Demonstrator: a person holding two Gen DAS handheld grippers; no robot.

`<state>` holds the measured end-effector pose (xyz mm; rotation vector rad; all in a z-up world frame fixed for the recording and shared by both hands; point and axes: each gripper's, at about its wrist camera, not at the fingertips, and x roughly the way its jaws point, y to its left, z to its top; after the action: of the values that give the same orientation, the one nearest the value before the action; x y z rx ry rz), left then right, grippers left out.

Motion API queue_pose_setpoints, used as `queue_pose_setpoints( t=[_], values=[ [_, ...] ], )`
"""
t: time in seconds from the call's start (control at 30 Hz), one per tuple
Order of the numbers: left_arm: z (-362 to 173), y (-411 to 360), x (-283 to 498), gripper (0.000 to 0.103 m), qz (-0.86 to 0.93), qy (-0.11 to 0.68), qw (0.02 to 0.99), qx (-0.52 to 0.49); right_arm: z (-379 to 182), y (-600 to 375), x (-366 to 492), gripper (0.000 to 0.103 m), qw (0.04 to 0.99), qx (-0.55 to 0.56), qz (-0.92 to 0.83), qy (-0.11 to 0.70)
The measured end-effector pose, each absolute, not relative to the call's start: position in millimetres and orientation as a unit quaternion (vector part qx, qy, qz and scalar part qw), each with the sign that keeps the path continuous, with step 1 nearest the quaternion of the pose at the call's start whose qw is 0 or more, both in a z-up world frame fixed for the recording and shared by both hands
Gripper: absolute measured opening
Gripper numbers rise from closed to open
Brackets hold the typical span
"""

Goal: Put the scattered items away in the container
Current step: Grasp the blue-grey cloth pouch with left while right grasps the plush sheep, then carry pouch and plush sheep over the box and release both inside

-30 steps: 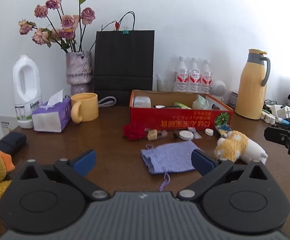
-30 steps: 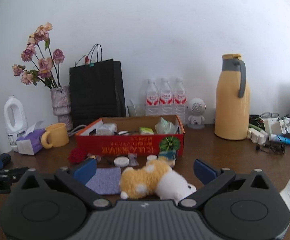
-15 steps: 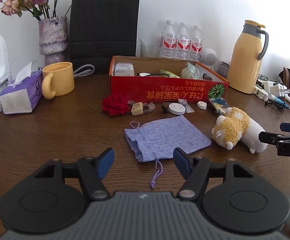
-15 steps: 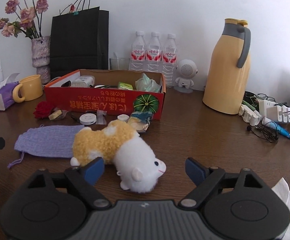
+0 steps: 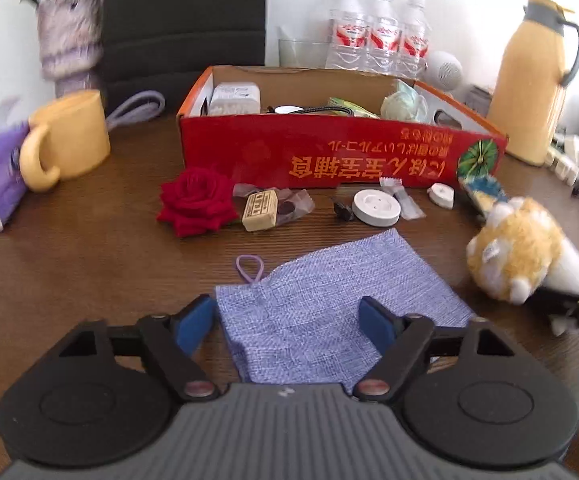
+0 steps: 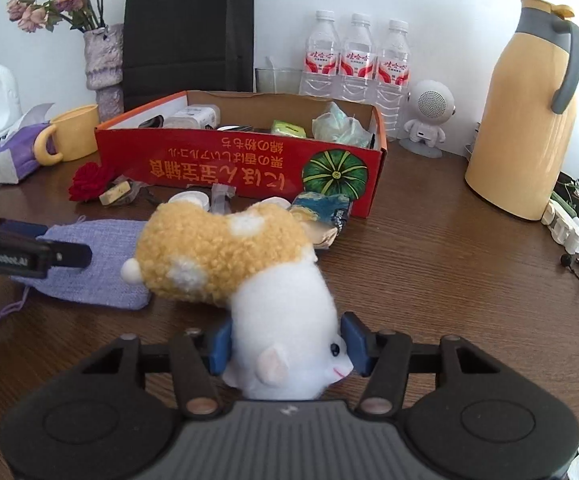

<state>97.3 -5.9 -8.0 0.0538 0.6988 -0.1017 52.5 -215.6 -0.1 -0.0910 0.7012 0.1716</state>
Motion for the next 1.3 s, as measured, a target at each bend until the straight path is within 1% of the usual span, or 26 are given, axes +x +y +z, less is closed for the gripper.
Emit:
queue_pose_setpoints(
  t=[0.03, 0.07, 0.1, 0.2, 0.37, 0.5, 0.67, 0.8, 0.93, 1.03, 1.13, 1.2, 1.3],
  values=[
    [-9.0, -8.1, 93.9, 0.052, -0.056, 0.331, 0.941, 0.027, -0.5, -215.7, 49.8, 0.054, 0.936, -0.037, 0.083, 0.341],
    [-8.8, -9.9, 91.4, 0.039, -0.063, 0.325, 0.943, 0.024, -0.7, -215.9, 47.1, 0.053, 0.937, -0.029, 0.083, 0.339],
    [-8.3, -12.6, 89.0, 0.019, -0.062, 0.321, 0.945, 0.026, -0.8, -215.7, 44.1, 0.053, 0.937, -0.021, 0.086, 0.338],
    [-6.9, -21.3, 78.0, 0.013, -0.033, 0.302, 0.951, 0.053, 1.0, -211.5, 34.2, 0.052, 0.937, -0.014, 0.088, 0.336],
    [32.0, -7.7, 29.3, 0.012, -0.021, 0.244, 0.970, 0.004, 21.8, -207.6, 4.0, 0.051, 0.951, -0.001, 0.070, 0.302],
    [58.9, 1.8, -10.8, 0.013, -0.036, 0.201, 0.979, -0.006, 41.4, -202.9, -20.9, 0.049, 0.964, 0.016, 0.048, 0.261],
    [74.2, 5.0, -39.7, 0.013, -0.047, 0.184, 0.982, -0.006, 51.3, -199.3, -47.1, 0.046, 0.974, 0.022, 0.012, 0.227],
    [73.2, 4.5, -60.1, 0.013, -0.057, 0.179, 0.982, -0.004, 49.8, -202.3, -69.7, 0.046, 0.975, 0.029, 0.006, 0.218],
    [68.5, 8.8, -68.7, 0.013, -0.058, 0.194, 0.979, -0.012, 48.9, -207.6, -84.0, 0.045, 0.975, 0.043, 0.010, 0.218],
    [78.6, 15.2, -70.3, 0.013, -0.060, 0.183, 0.981, -0.020, 64.5, -207.8, -86.7, 0.044, 0.978, 0.039, 0.021, 0.204],
    [91.0, 20.8, -61.9, 0.013, -0.073, 0.164, 0.983, -0.031, 82.4, -205.1, -72.8, 0.043, 0.979, 0.024, 0.040, 0.198],
    [93.2, 22.2, -47.6, 0.013, -0.081, 0.172, 0.981, -0.032, 92.6, -202.6, -58.7, 0.043, 0.979, 0.020, 0.051, 0.198],
    [99.9, 20.0, -24.3, 0.013, -0.093, 0.176, 0.980, -0.006, 109.8, -201.1, -33.5, 0.043, 0.979, 0.007, 0.061, 0.193]
  ],
)
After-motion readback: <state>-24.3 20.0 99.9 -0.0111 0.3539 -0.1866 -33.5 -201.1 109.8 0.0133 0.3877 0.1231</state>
